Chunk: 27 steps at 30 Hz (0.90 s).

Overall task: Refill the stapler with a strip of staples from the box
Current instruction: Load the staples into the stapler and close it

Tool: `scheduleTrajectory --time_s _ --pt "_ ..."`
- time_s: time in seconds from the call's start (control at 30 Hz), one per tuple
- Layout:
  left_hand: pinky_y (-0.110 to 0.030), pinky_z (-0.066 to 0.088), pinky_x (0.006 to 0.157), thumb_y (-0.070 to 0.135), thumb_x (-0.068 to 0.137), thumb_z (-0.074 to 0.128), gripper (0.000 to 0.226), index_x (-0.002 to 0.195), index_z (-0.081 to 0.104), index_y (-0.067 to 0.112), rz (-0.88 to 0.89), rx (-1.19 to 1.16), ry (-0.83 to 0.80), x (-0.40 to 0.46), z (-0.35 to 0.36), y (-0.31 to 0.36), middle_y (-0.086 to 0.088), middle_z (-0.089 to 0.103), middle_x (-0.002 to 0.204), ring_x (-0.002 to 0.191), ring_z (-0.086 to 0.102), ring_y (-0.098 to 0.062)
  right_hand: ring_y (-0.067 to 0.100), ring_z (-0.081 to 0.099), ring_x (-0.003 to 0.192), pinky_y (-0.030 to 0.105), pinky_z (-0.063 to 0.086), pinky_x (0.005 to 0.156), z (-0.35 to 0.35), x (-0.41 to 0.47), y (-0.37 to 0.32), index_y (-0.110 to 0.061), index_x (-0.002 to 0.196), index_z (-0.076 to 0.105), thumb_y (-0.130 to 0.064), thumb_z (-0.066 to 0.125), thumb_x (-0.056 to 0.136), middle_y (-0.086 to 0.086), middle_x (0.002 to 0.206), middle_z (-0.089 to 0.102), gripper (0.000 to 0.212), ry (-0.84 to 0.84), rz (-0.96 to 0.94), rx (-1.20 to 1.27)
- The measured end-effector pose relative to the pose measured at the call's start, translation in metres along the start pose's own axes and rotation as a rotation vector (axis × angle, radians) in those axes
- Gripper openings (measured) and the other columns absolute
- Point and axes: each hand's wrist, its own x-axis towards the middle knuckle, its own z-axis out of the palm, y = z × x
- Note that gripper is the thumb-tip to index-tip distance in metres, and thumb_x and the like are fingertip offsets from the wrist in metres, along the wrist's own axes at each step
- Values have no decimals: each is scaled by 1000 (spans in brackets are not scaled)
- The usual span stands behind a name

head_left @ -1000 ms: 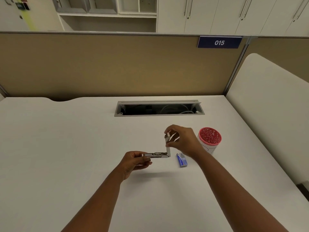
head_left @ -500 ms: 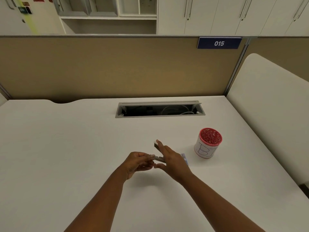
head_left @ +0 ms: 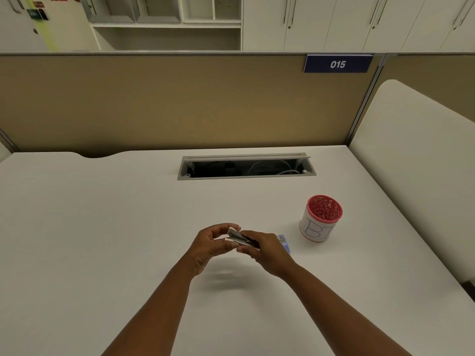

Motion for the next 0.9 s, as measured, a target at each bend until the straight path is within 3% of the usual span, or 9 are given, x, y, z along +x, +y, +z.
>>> scheduleTrajectory --time_s 0.13,0.4,0.5,0.57,0.63,0.7,0.77,0.9 --pt "-19 57 69 2 72 73 28 84 74 26 7 23 70 0 -1 -5 9 76 84 83 71 -10 -9 47 60 8 37 60 1 1 0 -19 122 56 -29 62 85 10 106 71 39 11 -8 11" --pt "-14 56 64 0 71 73 21 78 74 20 -1 19 94 0 -1 -7 7 76 73 71 70 -7 2 51 50 3 39 47 5 6 2 -20 115 62 -28 62 85 10 83 70 30 3 21 13" --pt "-15 57 67 0 70 73 21 79 74 19 -20 8 97 1 -3 -7 5 76 74 72 71 -9 4 52 51 3 41 46 5 7 0 -18 115 62 -26 63 85 13 88 71 31 -15 33 25" --pt "-15 57 67 1 71 73 23 80 74 21 -24 5 97 2 -4 -6 5 77 76 74 71 -9 7 54 56 6 44 50 2 8 -3 -15 115 62 -26 65 83 15 93 71 34 -30 30 36" --pt "-15 57 68 1 72 72 23 84 74 20 -20 -4 104 4 -4 -5 6 77 80 77 72 -8 14 58 72 18 46 63 -3 10 -4 -16 113 62 -26 68 80 13 98 70 35 -21 14 -10" --pt "-15 57 69 -1 72 71 26 93 72 15 -18 -25 125 5 -6 -5 7 77 83 78 71 -7 18 57 87 22 39 72 -8 12 -3 -18 115 60 -25 70 79 10 104 65 38 1 21 -99" --pt "-14 57 68 -4 72 71 31 100 69 9 -22 -23 142 6 -8 -5 7 76 87 80 71 -6 18 54 91 21 34 73 -14 13 -2 -17 115 60 -22 69 80 9 104 63 37 7 28 -149" --pt "-13 56 70 -3 70 74 37 100 68 17 -42 80 128 6 -11 -3 4 70 100 86 68 -5 22 56 91 27 38 75 -17 16 1 -16 101 68 -15 71 76 11 97 67 25 40 54 -167"
